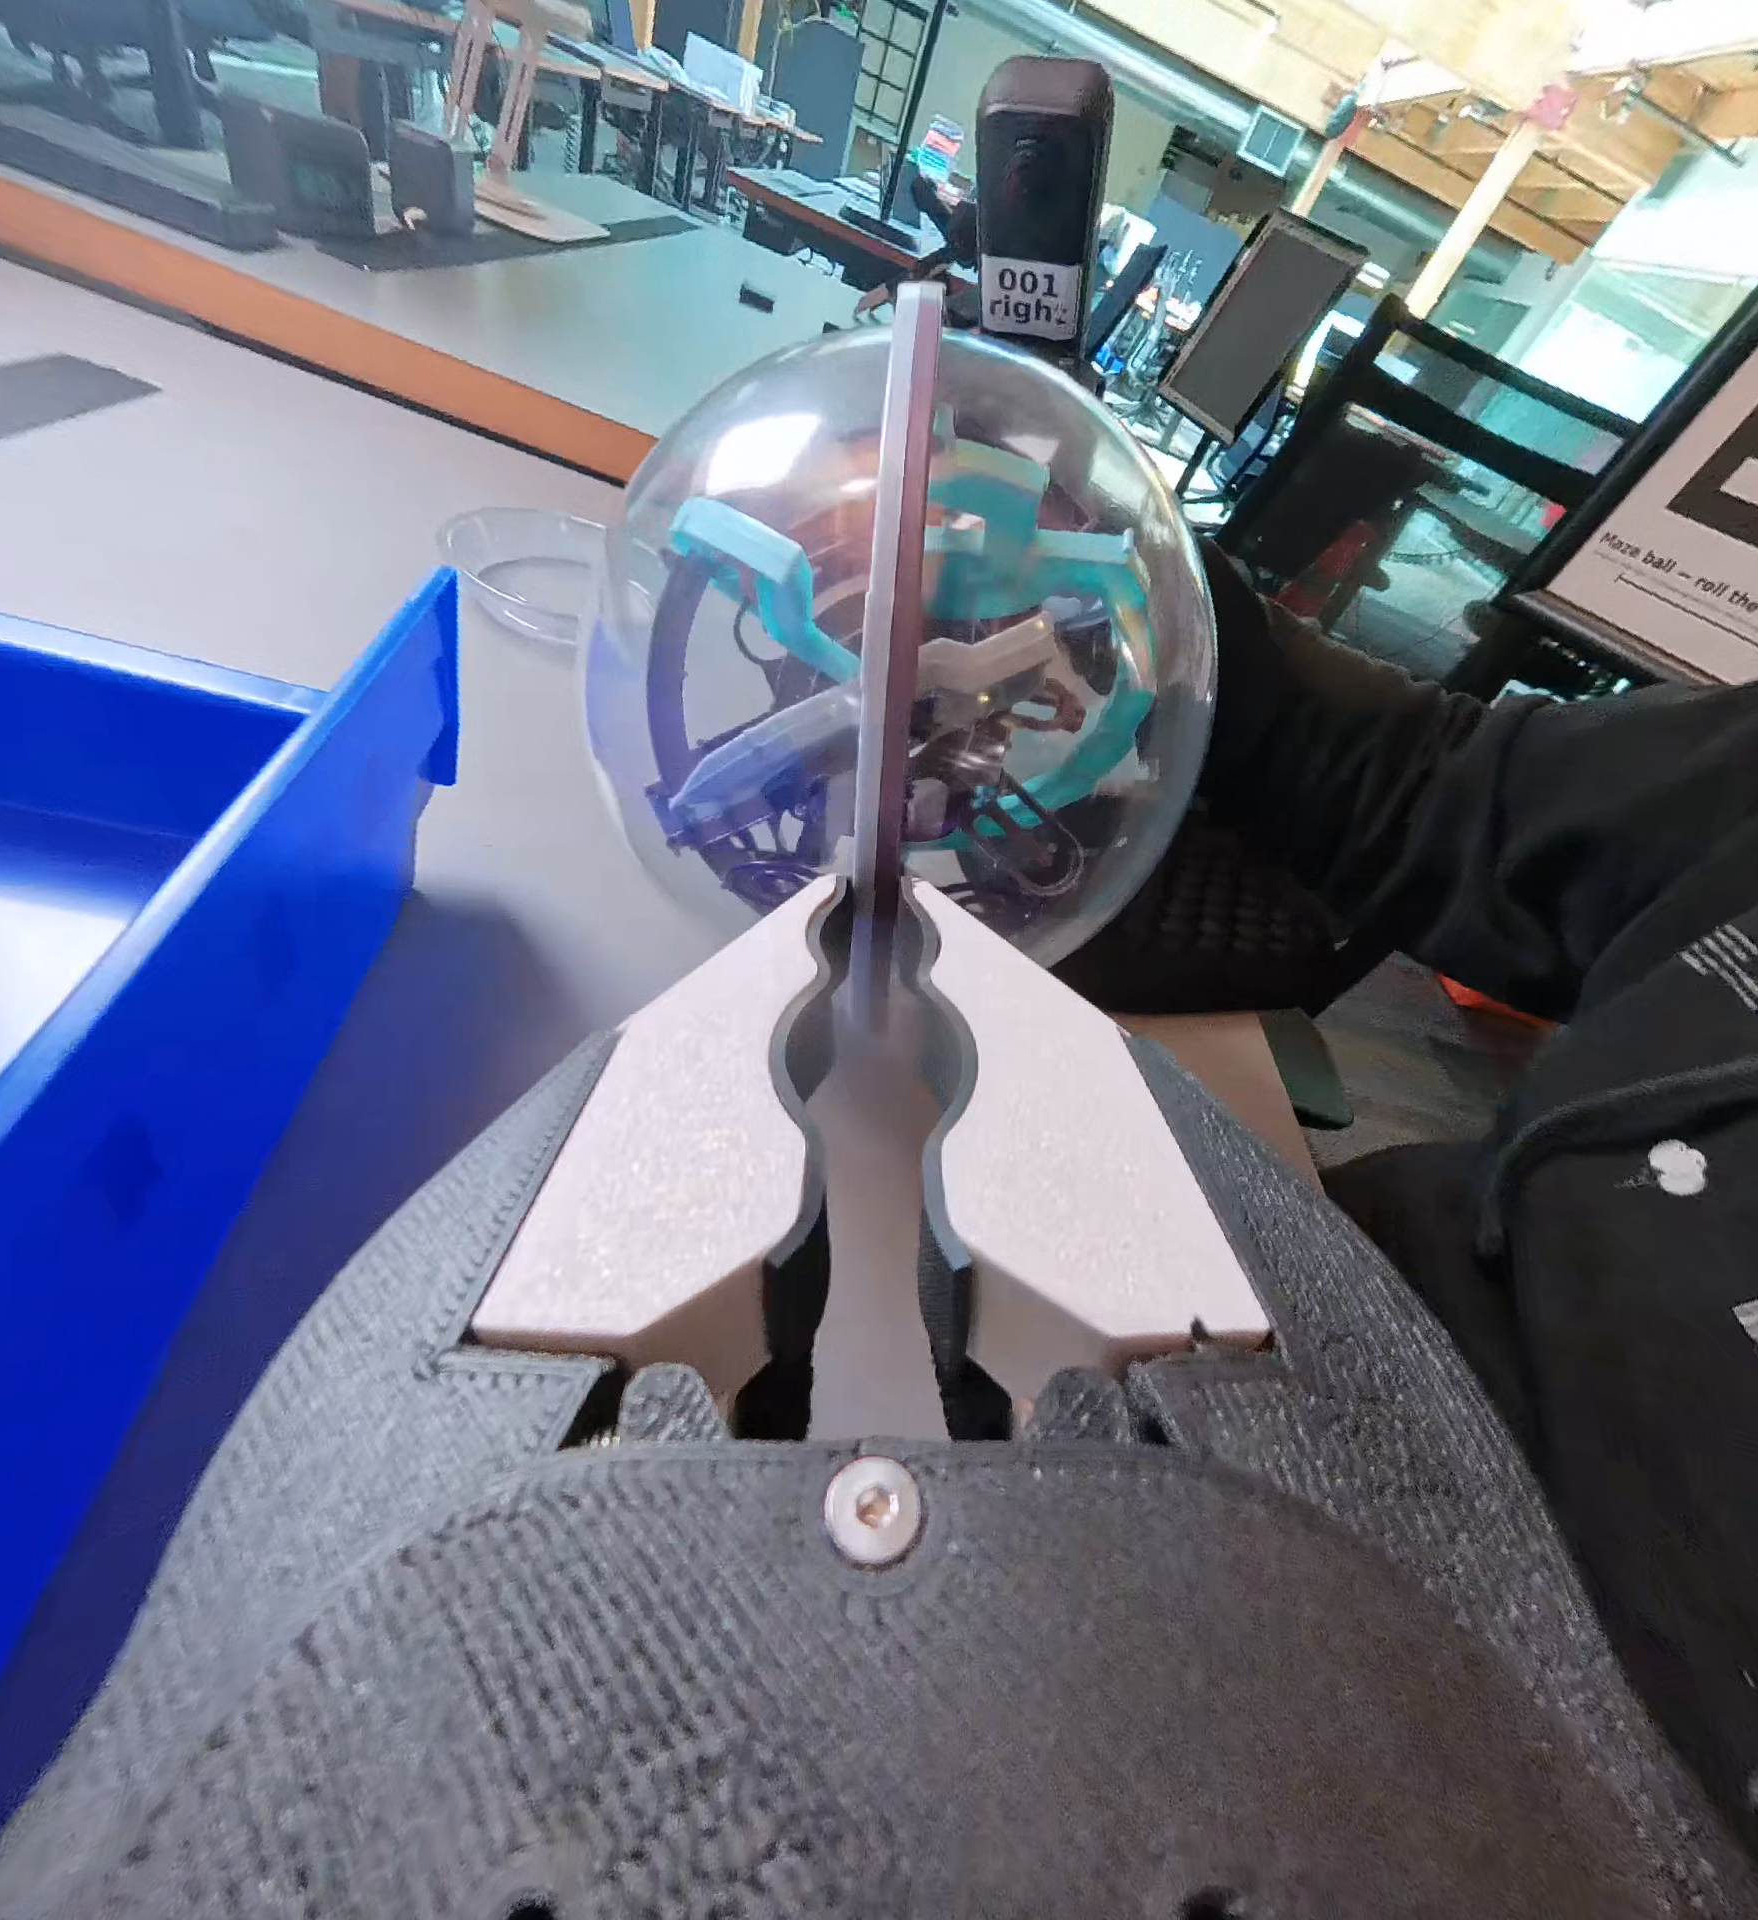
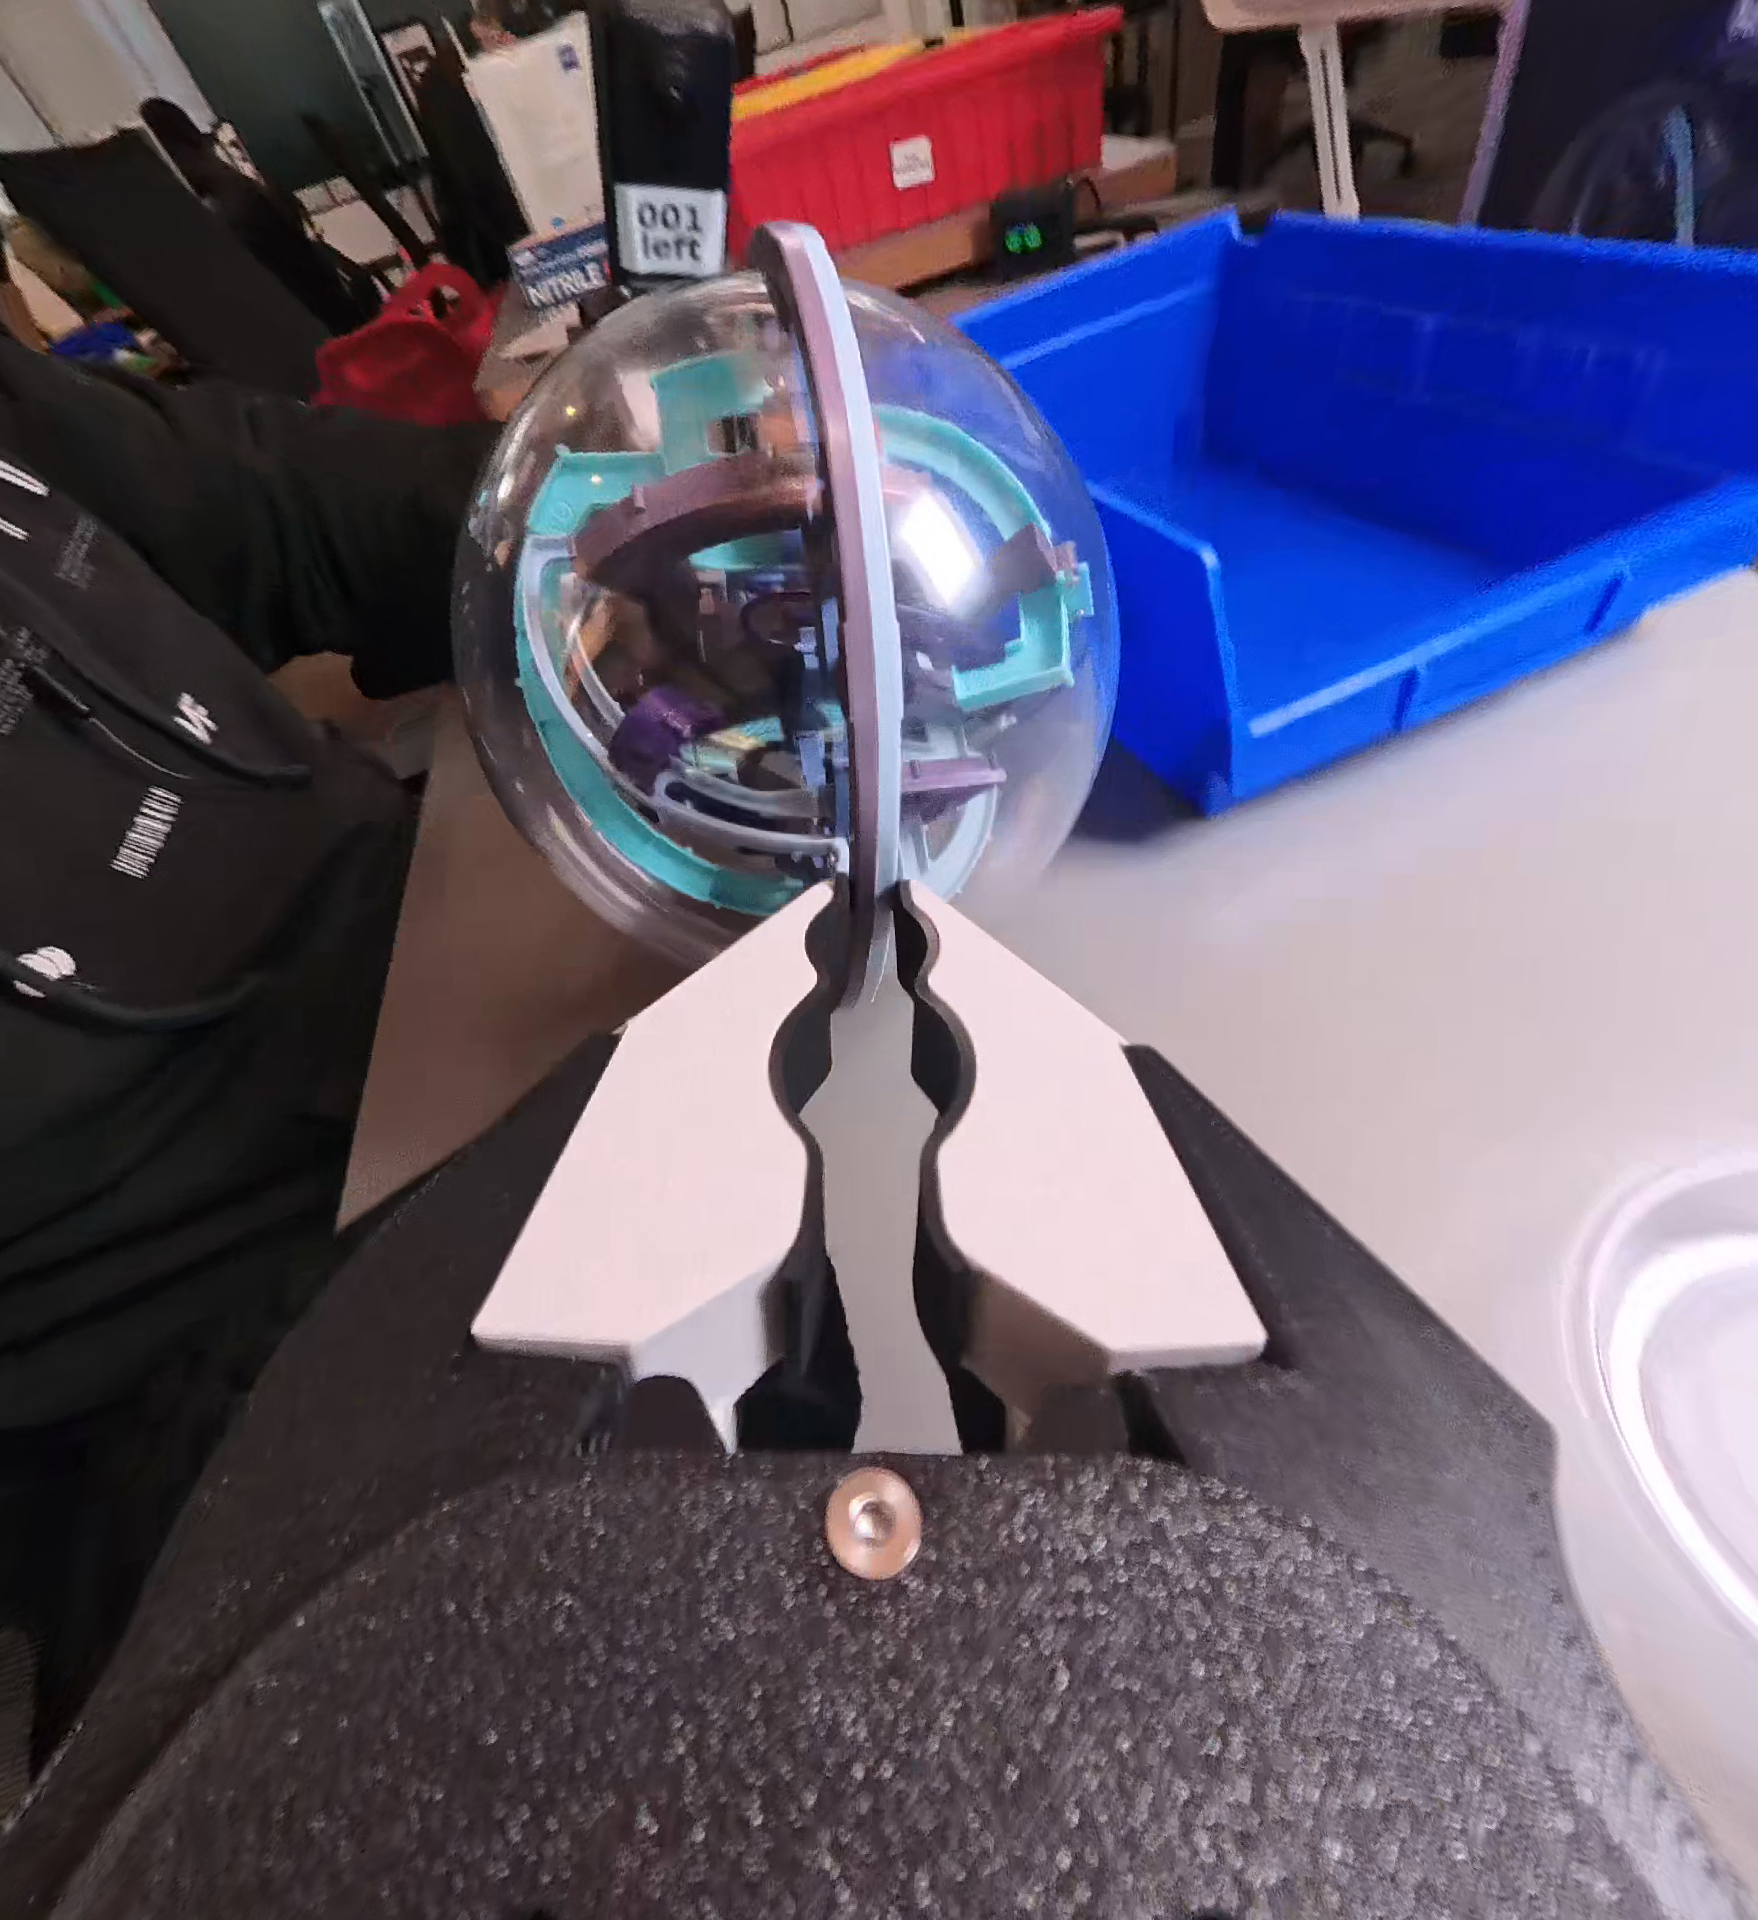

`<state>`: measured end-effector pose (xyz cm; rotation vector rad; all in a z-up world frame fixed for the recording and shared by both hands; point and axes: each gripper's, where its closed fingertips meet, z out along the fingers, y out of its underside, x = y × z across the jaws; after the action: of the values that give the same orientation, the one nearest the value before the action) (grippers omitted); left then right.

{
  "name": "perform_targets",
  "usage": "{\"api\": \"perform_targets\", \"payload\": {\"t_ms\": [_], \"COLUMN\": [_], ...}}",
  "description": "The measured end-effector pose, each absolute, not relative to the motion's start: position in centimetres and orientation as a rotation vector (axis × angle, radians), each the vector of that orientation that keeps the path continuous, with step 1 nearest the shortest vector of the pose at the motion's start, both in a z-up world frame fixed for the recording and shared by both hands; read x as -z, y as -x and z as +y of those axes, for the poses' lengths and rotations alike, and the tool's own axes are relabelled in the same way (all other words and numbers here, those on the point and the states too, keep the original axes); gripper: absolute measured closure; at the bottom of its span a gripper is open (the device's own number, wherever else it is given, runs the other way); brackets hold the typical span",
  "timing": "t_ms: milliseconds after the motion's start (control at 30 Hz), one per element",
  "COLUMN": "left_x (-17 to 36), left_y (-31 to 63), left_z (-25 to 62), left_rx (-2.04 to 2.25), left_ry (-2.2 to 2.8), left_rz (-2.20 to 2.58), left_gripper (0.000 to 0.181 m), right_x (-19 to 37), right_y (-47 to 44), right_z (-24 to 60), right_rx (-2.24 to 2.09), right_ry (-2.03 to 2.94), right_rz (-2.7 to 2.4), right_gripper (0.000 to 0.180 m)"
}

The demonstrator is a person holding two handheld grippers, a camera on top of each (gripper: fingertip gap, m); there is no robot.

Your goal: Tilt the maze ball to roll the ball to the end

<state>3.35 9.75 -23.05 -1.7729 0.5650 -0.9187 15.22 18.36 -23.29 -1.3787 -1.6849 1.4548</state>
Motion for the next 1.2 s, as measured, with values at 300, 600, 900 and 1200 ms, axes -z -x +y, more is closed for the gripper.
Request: {"api": "perform_targets", "payload": {"t_ms": [300, 600, 900, 1200], "left_x": [20.0, 18.3, 18.8, 18.7], "left_y": [2.3, 7.8, 7.7, 8.8], "left_z": [3.6, 2.3, 2.6, 3.0], "left_rx": [0.967, 0.956, 0.877, 0.768], "left_ry": [1.644, 1.482, 1.486, 1.466], "left_rz": [0.472, 0.378, 0.395, 0.383], "left_gripper": [0.174, 0.174, 0.173, 0.174], "right_x": [13.5, 8.4, 7.4, 7.3], "right_y": [-7.7, -0.9, 0.8, 0.9], "right_z": [12.7, 10.3, 10.9, 10.2], "right_rx": [-1.612, -1.608, -1.642, -1.567], "right_ry": [1.062, 0.89, 0.883, 0.813], "right_rz": [-1.616, -1.532, -1.511, -1.555], "right_gripper": [0.174, 0.174, 0.173, 0.174]}}
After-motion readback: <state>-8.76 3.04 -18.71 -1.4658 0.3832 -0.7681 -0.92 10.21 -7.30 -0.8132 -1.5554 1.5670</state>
